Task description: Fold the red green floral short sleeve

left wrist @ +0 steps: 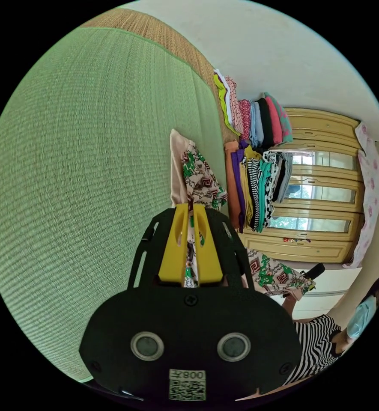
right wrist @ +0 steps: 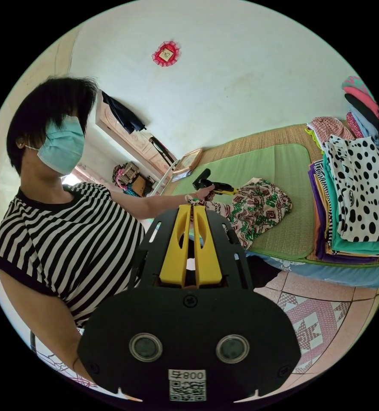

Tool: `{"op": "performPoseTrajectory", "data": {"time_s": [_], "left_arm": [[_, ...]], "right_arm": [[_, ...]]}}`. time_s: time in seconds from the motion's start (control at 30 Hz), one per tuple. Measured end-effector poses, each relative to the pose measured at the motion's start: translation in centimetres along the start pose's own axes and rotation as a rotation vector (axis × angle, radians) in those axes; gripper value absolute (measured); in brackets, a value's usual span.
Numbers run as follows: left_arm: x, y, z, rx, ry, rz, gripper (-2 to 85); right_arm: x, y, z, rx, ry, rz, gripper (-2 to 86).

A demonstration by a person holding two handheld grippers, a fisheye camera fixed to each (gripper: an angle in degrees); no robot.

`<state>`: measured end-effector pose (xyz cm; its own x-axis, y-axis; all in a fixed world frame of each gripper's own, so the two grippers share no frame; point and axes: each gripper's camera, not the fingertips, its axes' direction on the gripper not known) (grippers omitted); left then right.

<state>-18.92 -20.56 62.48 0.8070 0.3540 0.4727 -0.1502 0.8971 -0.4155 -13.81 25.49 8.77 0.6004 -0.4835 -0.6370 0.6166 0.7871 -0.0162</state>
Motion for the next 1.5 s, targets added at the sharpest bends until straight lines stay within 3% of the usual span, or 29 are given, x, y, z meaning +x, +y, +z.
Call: {"op": "performPoseTrajectory", "data": {"time_s": [0.27, 0.47, 0.6, 0.9, 1.23, 1.5], "left_arm": [[2.7, 2.7, -4.5, -0.004, 0.0, -0.038, 1.7], [5.5, 6.1, -9.3, 0.078, 0.119, -0.051, 1.3], [7.9, 10.3, -15.6, 0.192, 0.255, -0.013, 1.1], [15.5, 26.6, -33.7, 0.553, 0.374, 0.166, 1.0], [27.1, 46.3, -51.2, 0.946, 0.278, 0.461, 1.0], [35.2, 55.7, -58.9, 1.113, 0.214, 0.686, 1.0]], "right_arm": [[-0.7, 0.4, -0.4, 0.007, -0.01, -0.019, 0.5], [-1.5, 1.0, -1.4, 0.022, 0.006, -0.026, 0.5], [-2.0, 1.2, -2.4, 0.059, 0.004, -0.043, 0.5], [-5.8, 0.3, -4.3, 0.161, 0.012, -0.189, 0.5], [-12.2, -0.8, -7.1, 0.321, -0.015, -0.403, 0.4], [-17.3, -1.6, -9.3, 0.416, 0.017, -0.546, 0.4]]}}
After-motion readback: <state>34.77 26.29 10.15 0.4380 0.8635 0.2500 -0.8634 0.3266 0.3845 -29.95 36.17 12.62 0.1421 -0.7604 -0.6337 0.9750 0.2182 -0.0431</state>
